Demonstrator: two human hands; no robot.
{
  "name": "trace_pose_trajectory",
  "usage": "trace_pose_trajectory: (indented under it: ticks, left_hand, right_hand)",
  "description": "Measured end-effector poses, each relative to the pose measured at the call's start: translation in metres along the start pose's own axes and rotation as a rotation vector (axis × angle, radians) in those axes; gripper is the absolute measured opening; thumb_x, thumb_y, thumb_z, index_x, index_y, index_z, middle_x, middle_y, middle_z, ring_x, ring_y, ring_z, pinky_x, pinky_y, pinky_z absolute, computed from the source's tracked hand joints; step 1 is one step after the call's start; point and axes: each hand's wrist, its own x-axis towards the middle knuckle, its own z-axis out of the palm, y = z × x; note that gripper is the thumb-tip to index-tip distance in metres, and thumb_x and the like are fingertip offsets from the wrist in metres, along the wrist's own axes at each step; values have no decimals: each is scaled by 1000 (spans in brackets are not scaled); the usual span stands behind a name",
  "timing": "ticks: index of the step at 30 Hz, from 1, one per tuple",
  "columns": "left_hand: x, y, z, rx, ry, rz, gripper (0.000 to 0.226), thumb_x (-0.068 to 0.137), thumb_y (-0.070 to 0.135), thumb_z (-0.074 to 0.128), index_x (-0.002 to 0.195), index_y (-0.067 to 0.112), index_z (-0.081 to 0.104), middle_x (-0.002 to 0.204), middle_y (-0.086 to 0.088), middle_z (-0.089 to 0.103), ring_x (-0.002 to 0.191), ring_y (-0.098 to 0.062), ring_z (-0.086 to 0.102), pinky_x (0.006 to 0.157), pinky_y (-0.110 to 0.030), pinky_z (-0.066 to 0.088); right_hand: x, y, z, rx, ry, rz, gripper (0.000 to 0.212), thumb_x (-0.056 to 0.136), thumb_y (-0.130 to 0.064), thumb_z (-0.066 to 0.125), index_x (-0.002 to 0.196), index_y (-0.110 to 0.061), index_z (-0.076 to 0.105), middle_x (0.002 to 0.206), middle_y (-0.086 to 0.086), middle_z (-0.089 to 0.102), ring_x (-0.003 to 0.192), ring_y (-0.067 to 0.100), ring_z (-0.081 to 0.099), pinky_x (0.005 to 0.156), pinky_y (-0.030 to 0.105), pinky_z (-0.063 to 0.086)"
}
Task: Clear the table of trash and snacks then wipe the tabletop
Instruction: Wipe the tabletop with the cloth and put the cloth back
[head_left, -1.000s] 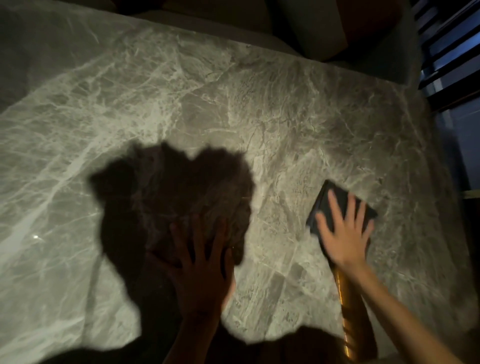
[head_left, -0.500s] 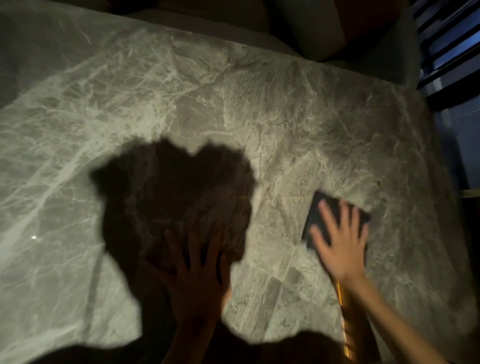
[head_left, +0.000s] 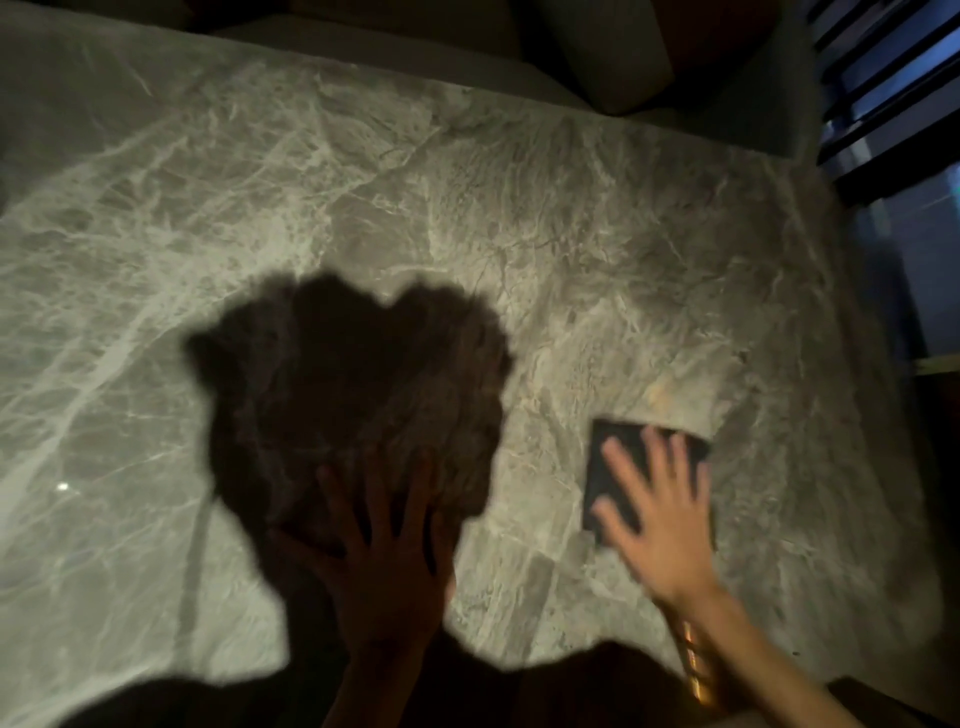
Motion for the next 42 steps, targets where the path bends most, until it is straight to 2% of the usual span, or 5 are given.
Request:
trace_pose_trajectory:
  ticks: [12, 20, 28, 35, 42]
  left_hand:
    - [0, 0, 1, -4, 21, 7, 60, 88, 47, 53, 145, 35, 37, 157, -16, 26, 145, -50, 12, 99, -84, 7]
    - [0, 2, -4, -18, -14, 6, 58, 91, 49, 41, 147, 36, 32, 160, -15, 21, 146, -50, 10, 98, -84, 8]
    - [1, 0, -3, -2, 1, 9, 59, 91, 48, 44, 148, 36, 31, 159, -16, 21, 145, -50, 11, 98, -85, 8]
    - [1, 0, 0, 2, 22, 9, 61, 91, 48, 46, 148, 37, 28, 159, -15, 23, 144, -51, 15, 99, -85, 7]
    - [0, 0, -2, -13, -17, 8, 57, 91, 47, 45, 146, 36, 35, 159, -14, 20, 146, -50, 11, 98, -84, 9]
  right_hand:
    - [-6, -69, 2, -95, 12, -318, 62, 92, -65, 29, 150, -47, 13, 164, 6, 3, 150, 36, -3, 113, 66, 14]
    - [160, -47, -35, 210, 72, 431, 65, 87, -73, 12, 146, -53, -6, 164, 7, -5, 148, 37, -12, 113, 68, -2]
    - [-31, -63, 8, -67, 0, -336, 61, 93, -62, 32, 149, -46, 17, 163, 9, 6, 149, 40, 2, 111, 68, 16]
    - [136, -38, -28, 199, 94, 432, 64, 87, -72, 8, 146, -54, -6, 164, 5, -5, 149, 34, -11, 114, 67, -1]
    - [32, -103, -6, -82, 50, -300, 60, 95, -60, 28, 151, -45, 11, 164, 8, 0, 149, 39, -6, 114, 67, 7]
